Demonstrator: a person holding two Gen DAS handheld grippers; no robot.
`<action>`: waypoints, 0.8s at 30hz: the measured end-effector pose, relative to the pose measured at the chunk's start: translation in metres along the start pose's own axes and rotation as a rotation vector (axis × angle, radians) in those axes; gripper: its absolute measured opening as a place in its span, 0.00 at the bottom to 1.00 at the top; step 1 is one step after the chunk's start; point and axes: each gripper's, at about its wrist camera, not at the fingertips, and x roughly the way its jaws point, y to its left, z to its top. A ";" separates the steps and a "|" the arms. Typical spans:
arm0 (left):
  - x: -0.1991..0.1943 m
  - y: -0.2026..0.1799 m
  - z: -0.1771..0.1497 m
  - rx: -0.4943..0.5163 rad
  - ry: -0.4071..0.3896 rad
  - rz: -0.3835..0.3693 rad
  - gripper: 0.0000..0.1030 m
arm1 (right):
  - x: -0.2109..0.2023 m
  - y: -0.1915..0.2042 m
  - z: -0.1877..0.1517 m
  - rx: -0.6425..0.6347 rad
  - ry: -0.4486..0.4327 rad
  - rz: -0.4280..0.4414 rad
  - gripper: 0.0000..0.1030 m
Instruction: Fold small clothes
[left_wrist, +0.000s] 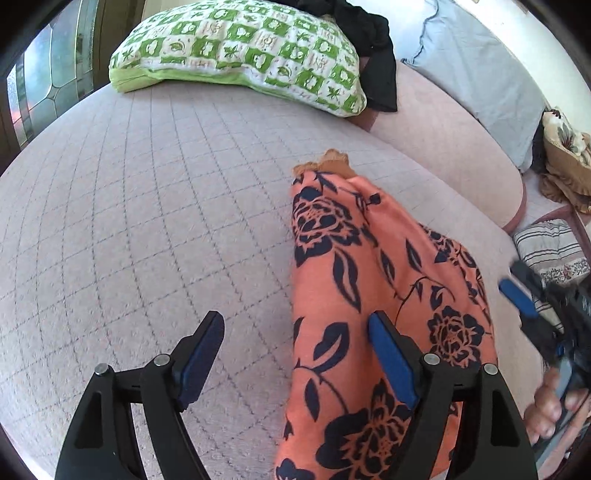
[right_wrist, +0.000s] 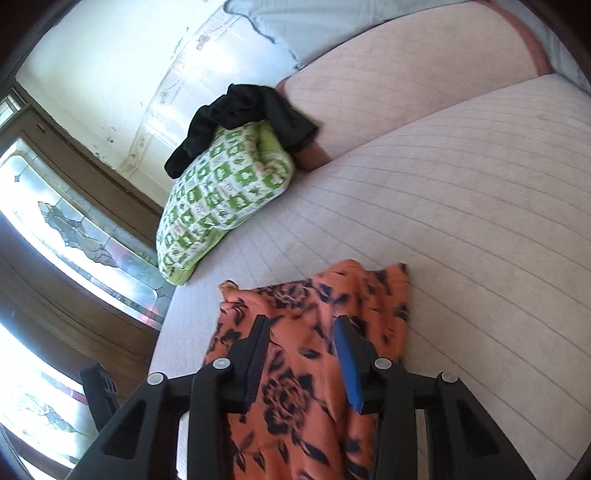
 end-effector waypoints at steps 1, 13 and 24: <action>0.000 0.000 -0.003 0.004 0.000 -0.001 0.79 | 0.006 0.000 0.003 0.007 0.004 0.016 0.37; 0.013 0.006 -0.014 0.048 0.075 0.026 0.91 | 0.083 -0.013 0.010 0.045 0.157 -0.188 0.17; -0.028 0.009 -0.041 -0.009 0.025 0.028 0.91 | 0.033 -0.006 -0.003 0.002 0.067 -0.179 0.22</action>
